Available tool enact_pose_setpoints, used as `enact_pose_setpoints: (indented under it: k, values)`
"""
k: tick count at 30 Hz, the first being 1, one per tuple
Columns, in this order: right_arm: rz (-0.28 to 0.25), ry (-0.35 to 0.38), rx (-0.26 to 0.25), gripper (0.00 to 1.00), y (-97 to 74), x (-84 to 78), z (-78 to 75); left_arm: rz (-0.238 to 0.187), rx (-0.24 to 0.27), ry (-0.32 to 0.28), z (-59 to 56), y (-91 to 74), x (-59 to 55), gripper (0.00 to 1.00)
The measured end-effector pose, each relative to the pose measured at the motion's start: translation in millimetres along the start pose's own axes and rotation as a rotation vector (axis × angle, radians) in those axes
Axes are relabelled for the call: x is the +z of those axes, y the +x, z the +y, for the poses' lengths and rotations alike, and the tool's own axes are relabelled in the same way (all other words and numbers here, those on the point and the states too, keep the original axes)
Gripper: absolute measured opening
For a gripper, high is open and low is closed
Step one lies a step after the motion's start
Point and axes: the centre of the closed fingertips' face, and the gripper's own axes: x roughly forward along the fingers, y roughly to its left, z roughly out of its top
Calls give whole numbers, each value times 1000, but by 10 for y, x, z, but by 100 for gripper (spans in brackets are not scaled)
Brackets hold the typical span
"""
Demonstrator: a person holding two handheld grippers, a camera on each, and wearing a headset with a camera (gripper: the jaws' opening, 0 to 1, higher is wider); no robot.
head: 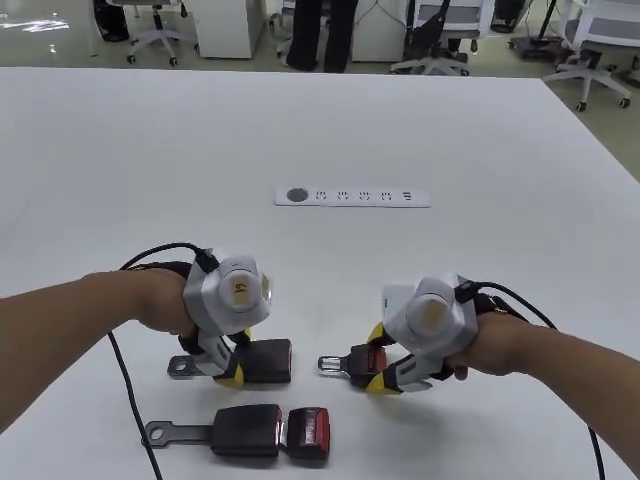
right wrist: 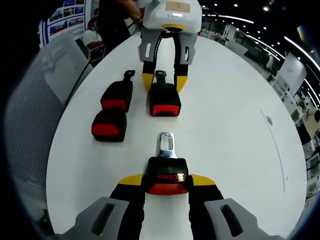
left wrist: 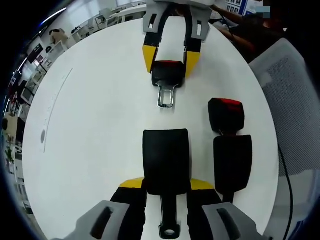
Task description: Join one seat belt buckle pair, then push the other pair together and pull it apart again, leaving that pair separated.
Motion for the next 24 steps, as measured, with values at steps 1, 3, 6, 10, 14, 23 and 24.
enact_pose_setpoints:
  k: [1,3,6,10,14,23,24]
  values:
    - [0,1,1,30,3,7,2,-1,-1,-1,2,3,-3,32]
    - [-1,5,1,30,7,29,12,-1,-1,-4,-7,-1,3,32]
    - [-3,7,2,30,35,55,-5,0,-2,-4,-3,2,2,32]
    - [-6,7,3,30,37,86,12,3,-5,-4,-14,-2,11,32]
    - [-11,7,-1,30,58,137,4,4,-7,-3,0,7,-6,32]
    - [-21,10,-3,30,129,225,-4,7,-9,-1,0,16,-5,32]
    - [-21,10,-3,30,130,228,-1,7,-10,0,0,17,-5,32]
